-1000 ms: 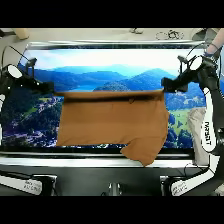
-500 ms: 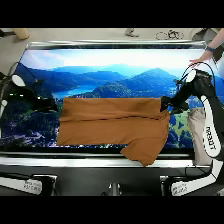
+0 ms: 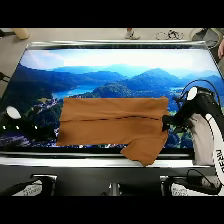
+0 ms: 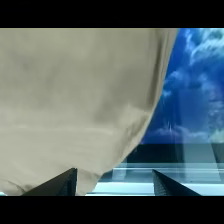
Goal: Fold the shirts.
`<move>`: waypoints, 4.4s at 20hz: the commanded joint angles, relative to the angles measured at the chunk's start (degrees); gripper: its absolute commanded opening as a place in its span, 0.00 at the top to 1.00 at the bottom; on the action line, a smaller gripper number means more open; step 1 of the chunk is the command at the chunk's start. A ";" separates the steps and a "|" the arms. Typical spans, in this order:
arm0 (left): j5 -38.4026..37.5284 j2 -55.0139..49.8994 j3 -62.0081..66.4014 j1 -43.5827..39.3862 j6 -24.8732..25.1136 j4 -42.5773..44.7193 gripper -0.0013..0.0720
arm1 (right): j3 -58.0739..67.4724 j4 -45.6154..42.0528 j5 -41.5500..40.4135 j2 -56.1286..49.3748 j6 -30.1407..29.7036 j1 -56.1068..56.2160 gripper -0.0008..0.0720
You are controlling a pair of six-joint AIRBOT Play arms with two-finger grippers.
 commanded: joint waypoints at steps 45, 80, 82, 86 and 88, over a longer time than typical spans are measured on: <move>15.28 -28.96 39.56 -4.85 -5.27 -14.97 0.91 | 15.15 16.83 -34.03 -13.84 1.55 0.07 0.96; 34.05 -41.22 42.56 -52.87 2.27 -54.49 0.94 | 26.99 25.07 1.81 11.39 3.30 2.12 0.96; 34.18 -41.40 42.56 -52.96 7.50 -57.61 0.95 | 26.99 25.49 -0.13 10.88 3.76 2.19 0.96; 34.18 -33.75 42.56 -43.98 8.04 -43.87 0.95 | 26.99 29.44 -5.55 5.88 4.11 5.01 0.96; 33.51 -26.47 42.56 -36.83 3.80 -33.31 0.95 | 26.99 32.15 -10.71 1.27 4.07 10.47 0.96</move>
